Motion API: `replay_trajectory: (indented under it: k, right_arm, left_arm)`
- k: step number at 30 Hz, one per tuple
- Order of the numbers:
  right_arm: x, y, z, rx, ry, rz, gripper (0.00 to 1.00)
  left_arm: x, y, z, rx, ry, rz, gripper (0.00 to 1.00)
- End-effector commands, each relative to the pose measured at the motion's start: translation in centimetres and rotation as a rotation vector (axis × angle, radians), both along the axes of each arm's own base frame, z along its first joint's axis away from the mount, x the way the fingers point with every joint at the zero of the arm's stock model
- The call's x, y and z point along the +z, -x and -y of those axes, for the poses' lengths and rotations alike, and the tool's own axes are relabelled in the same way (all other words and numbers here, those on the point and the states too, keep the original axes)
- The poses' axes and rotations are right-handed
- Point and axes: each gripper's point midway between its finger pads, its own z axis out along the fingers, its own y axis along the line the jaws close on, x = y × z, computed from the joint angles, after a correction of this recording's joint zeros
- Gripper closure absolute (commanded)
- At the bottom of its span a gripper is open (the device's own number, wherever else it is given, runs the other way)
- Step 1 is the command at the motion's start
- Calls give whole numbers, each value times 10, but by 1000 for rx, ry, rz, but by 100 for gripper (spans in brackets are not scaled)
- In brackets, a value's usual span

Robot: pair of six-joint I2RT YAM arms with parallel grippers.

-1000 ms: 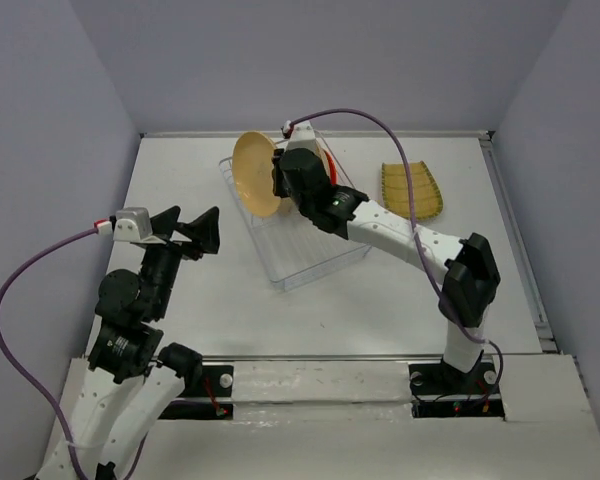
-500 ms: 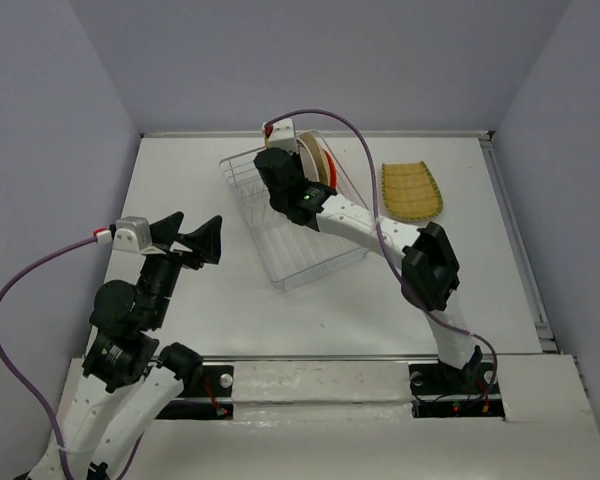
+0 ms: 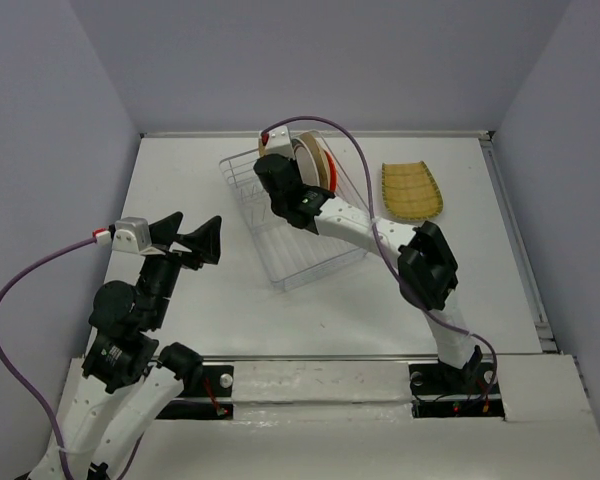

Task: Load the plates into the dish rack

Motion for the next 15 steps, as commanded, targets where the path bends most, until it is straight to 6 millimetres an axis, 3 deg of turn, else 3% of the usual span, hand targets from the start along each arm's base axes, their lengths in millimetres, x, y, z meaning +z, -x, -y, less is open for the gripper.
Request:
replay_trajectory:
  k: [1, 7, 15]
  right_arm:
    - [-6, 0, -7, 28, -23, -3, 93]
    - [-15, 3, -14, 73, -20, -34, 91]
    - [-38, 4, -23, 109, 11, -104, 75]
  left_arm:
    - [10, 1, -2, 7, 2, 42, 1]
    - [9, 1, 0, 1, 0, 41, 1]
    - [7, -1, 1, -1, -4, 35, 1]
